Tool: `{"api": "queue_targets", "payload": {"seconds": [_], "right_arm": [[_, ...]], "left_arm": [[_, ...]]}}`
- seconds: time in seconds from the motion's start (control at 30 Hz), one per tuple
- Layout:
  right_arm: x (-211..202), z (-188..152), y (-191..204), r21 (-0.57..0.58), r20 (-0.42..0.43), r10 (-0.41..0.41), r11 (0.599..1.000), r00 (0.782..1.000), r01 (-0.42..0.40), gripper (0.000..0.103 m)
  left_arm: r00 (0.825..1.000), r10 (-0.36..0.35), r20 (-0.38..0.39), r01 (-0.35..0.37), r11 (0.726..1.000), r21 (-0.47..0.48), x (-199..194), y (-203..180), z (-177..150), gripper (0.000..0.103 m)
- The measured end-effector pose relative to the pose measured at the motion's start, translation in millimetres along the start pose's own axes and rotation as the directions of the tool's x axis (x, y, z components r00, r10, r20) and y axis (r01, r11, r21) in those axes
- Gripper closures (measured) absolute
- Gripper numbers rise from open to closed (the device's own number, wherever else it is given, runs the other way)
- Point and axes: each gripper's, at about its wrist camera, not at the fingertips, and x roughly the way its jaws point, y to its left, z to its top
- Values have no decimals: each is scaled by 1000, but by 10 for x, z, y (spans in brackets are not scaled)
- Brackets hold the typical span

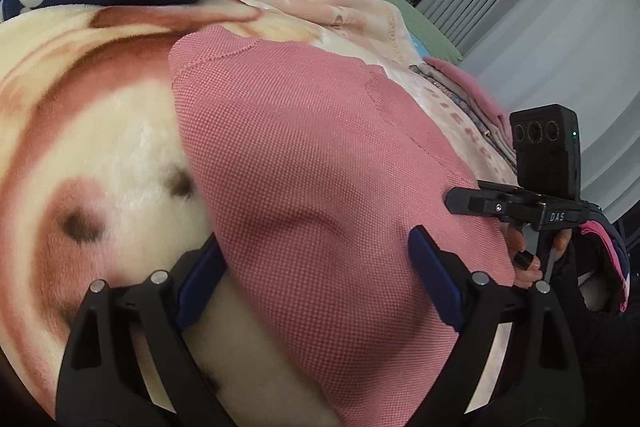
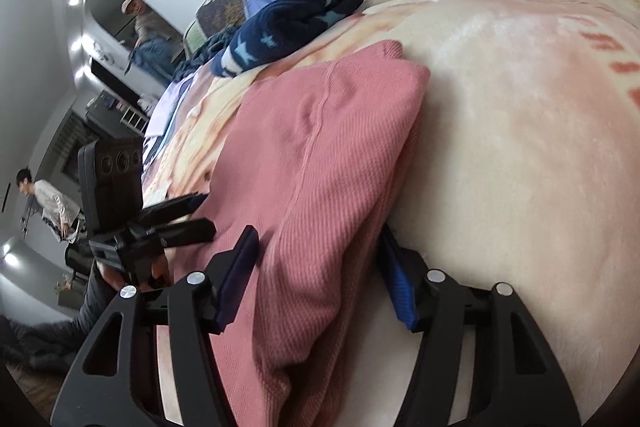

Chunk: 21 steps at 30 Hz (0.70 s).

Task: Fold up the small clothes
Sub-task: 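Grasp the folded pink sweatshirt bundle with both tools at its edges, then lift the held sweatshirt with both tools and carry it toward the clothes stack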

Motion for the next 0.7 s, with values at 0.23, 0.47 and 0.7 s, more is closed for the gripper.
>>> {"api": "queue_targets", "payload": {"seconds": [0.23, 0.47, 0.7], "right_arm": [[340, 325, -35, -11, -70, 46, 999, 996, -47, 42], [287, 343, -104, 28, -27, 59, 998, 998, -58, 58], [208, 312, -112, 7, -60, 62, 998, 996, -62, 55]], "left_arm": [[999, 32, -25, -32, 999, -8, 208, 28, 219, 19], [1000, 27, -1, -27, 999, -18, 192, 77, 235, 30], [1000, 9, -9, -9, 1000, -19, 75, 114, 155, 32]]}}
